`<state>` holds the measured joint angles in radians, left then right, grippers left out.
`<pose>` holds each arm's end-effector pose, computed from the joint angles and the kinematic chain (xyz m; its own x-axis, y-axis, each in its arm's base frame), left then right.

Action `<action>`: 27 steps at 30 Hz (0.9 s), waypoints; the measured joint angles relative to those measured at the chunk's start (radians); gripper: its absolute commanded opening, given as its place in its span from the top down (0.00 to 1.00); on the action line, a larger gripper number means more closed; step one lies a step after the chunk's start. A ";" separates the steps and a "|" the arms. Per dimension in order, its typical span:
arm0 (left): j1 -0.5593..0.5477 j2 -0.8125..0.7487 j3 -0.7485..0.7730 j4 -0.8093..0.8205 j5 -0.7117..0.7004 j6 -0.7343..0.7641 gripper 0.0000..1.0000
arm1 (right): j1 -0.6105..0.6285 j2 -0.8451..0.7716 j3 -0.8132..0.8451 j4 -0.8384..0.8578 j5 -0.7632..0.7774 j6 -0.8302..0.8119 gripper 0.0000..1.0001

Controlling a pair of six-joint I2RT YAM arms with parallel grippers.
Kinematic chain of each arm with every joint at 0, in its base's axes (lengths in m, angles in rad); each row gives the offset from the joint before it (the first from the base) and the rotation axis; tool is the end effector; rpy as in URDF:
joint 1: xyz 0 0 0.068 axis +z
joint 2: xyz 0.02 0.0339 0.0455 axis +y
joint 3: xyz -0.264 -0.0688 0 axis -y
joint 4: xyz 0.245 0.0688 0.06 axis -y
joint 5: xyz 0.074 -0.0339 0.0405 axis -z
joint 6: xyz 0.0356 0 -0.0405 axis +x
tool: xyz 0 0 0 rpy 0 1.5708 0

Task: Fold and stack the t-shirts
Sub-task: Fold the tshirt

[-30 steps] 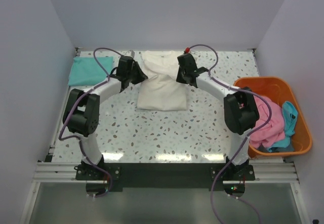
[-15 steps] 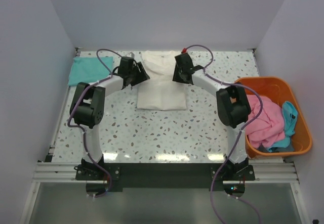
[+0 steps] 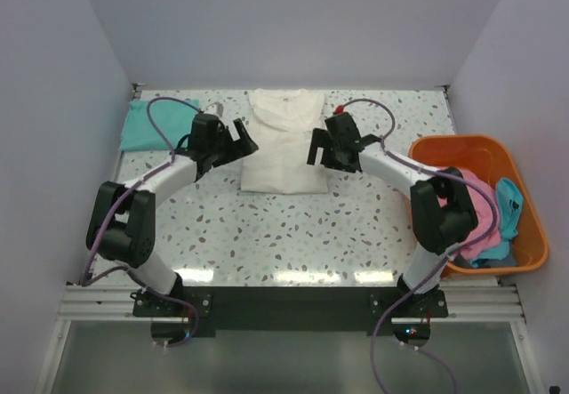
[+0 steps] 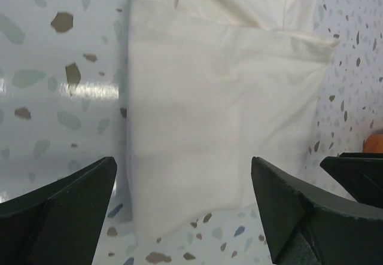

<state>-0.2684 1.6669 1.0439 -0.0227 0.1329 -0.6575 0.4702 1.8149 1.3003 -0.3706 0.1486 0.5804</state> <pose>0.3522 -0.1018 0.2163 -0.6823 -0.4406 -0.5834 -0.0658 0.8318 -0.5512 0.3552 0.1746 0.2168 -0.7769 0.2135 -0.5923 0.0736 0.9651 0.2514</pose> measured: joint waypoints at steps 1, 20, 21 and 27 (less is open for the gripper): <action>0.000 -0.048 -0.051 0.001 0.004 0.000 0.00 | 0.000 -0.047 -0.060 0.005 -0.017 0.011 0.01; 0.000 -0.079 -0.367 0.159 0.111 -0.050 0.49 | -0.001 -0.105 -0.339 0.167 -0.132 0.144 0.33; 0.000 -0.069 -0.366 0.169 0.115 -0.053 0.52 | -0.002 -0.100 -0.336 0.174 -0.132 0.145 0.38; -0.001 -0.030 -0.349 0.179 0.116 -0.061 0.83 | -0.004 -0.086 -0.337 0.199 -0.139 0.157 0.50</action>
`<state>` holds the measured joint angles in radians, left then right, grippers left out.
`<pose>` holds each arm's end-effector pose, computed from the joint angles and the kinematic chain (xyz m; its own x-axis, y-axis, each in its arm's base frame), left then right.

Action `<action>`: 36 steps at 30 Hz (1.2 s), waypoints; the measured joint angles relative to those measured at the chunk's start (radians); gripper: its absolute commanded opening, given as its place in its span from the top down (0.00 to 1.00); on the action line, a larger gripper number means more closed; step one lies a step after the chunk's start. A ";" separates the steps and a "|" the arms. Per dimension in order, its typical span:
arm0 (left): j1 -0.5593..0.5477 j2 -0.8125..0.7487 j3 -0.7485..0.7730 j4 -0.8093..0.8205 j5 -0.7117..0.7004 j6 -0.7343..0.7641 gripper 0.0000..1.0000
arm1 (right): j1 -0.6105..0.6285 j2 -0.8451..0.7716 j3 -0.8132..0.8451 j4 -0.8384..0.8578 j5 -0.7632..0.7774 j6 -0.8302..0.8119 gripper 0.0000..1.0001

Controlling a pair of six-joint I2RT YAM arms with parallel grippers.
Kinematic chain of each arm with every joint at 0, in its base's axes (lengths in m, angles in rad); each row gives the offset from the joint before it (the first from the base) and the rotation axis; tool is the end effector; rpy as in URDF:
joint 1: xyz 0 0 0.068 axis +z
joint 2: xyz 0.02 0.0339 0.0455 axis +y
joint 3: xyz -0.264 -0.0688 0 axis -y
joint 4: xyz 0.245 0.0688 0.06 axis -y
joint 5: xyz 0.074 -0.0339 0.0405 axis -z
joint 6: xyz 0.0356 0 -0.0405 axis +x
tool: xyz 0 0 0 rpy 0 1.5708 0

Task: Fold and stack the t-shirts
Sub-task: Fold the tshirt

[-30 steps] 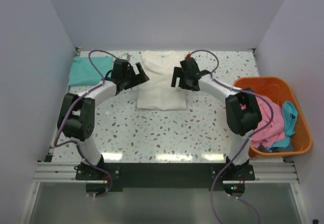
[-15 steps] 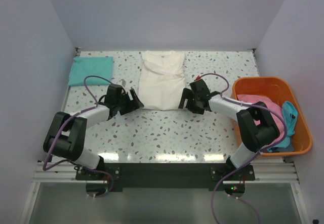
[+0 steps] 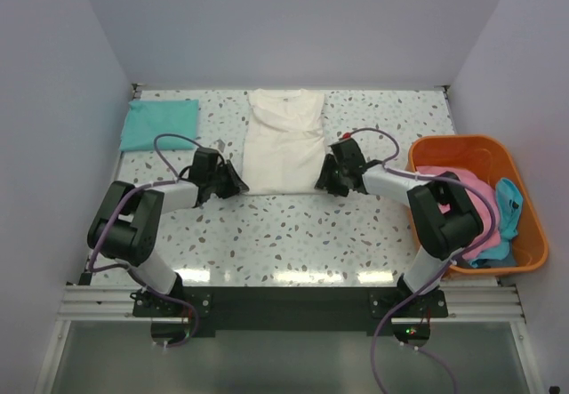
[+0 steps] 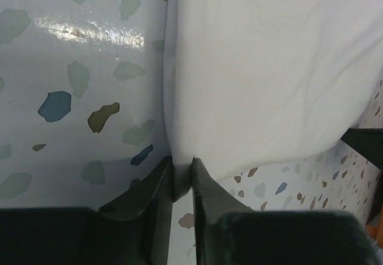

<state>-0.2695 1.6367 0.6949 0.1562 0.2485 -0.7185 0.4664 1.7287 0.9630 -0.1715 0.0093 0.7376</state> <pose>0.2934 -0.0901 0.1374 -0.7934 -0.4428 -0.4177 -0.1283 0.7924 -0.5963 0.3079 0.1547 0.1593 -0.8318 0.3341 -0.4432 0.1550 0.9066 0.3926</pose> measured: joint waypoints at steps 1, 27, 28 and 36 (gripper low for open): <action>0.000 0.004 0.000 -0.001 0.000 -0.002 0.94 | -0.001 0.000 -0.005 0.005 -0.001 0.004 0.53; -0.220 -0.793 -0.352 -0.274 -0.004 -0.089 1.00 | 0.129 -0.634 -0.447 -0.169 -0.137 0.004 1.00; -0.223 -0.862 -0.351 -0.318 -0.013 -0.095 1.00 | 0.143 -0.695 -0.447 -0.204 -0.137 0.008 1.00; -0.230 -1.008 -0.192 -0.552 -0.080 -0.104 1.00 | 0.151 -0.945 -0.304 -0.385 -0.103 0.042 1.00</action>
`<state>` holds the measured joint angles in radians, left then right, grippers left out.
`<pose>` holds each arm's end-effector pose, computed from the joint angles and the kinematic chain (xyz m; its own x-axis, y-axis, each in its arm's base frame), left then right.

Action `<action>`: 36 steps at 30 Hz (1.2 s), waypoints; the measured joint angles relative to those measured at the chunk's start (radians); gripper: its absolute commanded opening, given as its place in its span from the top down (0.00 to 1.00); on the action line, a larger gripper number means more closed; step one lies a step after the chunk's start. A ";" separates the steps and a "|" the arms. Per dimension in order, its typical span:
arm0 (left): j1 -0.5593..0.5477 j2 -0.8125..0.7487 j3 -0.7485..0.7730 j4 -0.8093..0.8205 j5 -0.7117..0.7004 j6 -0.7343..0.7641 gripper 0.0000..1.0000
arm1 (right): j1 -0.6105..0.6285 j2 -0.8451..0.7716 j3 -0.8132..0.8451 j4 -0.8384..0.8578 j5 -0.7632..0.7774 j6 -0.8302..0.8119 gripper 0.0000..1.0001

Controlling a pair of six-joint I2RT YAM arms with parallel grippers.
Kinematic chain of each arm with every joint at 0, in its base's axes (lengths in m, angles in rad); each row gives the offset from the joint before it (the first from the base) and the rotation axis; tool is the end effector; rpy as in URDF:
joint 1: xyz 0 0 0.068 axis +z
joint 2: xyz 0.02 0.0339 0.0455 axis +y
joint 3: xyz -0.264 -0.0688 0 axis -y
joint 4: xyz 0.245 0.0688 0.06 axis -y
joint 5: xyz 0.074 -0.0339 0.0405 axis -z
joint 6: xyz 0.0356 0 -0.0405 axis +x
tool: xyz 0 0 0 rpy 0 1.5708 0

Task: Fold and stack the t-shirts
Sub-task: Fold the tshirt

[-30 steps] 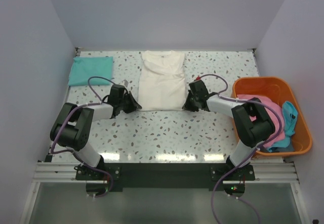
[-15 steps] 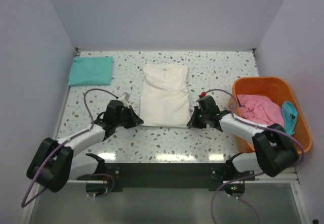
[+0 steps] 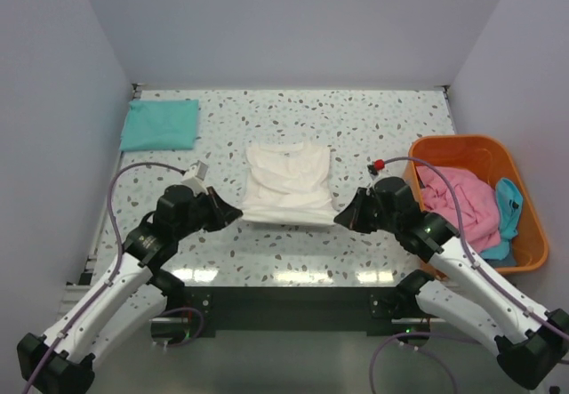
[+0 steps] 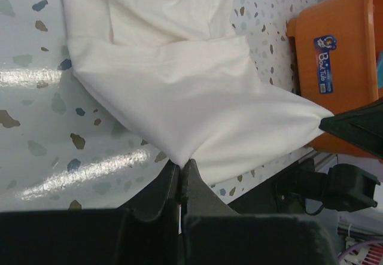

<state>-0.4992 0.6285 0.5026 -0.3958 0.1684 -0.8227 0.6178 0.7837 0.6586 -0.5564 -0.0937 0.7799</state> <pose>0.1303 -0.0778 0.2431 -0.7371 -0.4212 -0.5285 0.0871 0.7163 -0.6923 0.1355 0.1004 0.2599 -0.8123 0.2817 -0.5107 -0.0910 0.8037 0.5880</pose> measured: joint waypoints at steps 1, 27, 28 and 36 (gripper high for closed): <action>0.000 0.014 0.022 -0.006 -0.012 0.001 1.00 | 0.000 0.005 0.024 -0.009 0.007 0.003 1.00; 0.155 0.698 0.510 0.170 -0.175 0.125 1.00 | -0.240 0.658 0.575 0.043 0.034 -0.119 1.00; 0.162 0.730 0.522 0.182 -0.164 0.137 1.00 | -0.252 0.687 0.592 0.046 0.026 -0.125 1.00; 0.181 0.963 0.655 0.247 -0.154 0.206 1.00 | -0.318 0.908 0.726 0.080 -0.027 -0.197 1.00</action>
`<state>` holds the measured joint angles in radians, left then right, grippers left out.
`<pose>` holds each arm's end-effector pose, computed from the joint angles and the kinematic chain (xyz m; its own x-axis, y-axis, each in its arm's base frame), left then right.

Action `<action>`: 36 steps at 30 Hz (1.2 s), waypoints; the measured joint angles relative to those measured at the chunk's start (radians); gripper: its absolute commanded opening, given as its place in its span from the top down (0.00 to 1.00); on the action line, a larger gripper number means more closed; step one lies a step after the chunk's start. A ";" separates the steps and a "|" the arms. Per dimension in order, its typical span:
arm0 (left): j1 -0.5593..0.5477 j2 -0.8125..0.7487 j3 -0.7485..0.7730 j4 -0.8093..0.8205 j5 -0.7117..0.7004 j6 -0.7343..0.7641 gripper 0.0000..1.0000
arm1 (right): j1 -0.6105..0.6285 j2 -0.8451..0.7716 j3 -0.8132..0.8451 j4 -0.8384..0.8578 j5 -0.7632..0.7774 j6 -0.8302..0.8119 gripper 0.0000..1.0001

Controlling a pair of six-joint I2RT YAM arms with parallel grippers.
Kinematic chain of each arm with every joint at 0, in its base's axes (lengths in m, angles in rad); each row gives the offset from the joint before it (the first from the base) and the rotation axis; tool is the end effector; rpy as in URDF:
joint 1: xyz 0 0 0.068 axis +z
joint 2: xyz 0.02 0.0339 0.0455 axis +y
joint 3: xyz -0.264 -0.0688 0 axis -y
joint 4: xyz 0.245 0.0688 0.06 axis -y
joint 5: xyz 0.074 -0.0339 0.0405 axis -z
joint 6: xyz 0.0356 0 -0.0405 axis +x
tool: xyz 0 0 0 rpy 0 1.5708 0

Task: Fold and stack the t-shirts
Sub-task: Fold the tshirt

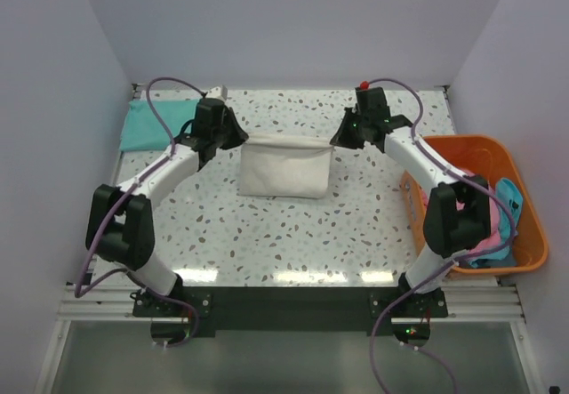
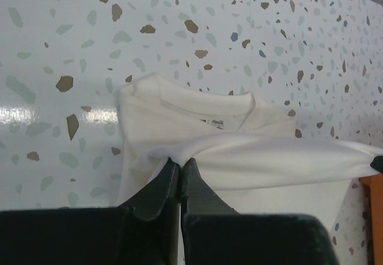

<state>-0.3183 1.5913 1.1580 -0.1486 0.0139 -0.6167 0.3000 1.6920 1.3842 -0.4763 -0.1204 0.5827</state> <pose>0.3461 -0.1145 0.2688 -0.6132 -0.4068 -0.6771 -0.0376 0.8713 -0.4894 0.3627 0.1167 0.2813 -0.7695 0.3338 -0.5445 0.0584 0.8858 0.4604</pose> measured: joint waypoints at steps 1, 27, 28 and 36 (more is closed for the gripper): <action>0.003 0.026 0.018 0.005 0.000 0.005 1.00 | -0.005 0.026 0.013 0.010 -0.006 -0.008 1.00; 0.054 0.405 0.252 0.053 0.072 0.035 1.00 | -0.045 0.391 0.245 0.051 0.000 -0.040 1.00; 0.054 0.394 0.243 0.058 0.084 0.035 1.00 | -0.045 0.375 0.232 0.047 0.006 -0.037 1.00; 0.055 0.360 0.229 0.082 0.138 0.035 0.95 | -0.045 0.283 0.210 0.015 0.044 -0.024 0.99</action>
<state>-0.2638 1.9514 1.3869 -0.0662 0.1520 -0.5816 0.2550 1.9755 1.5944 -0.4610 -0.0761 0.5587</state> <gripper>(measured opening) 0.031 0.031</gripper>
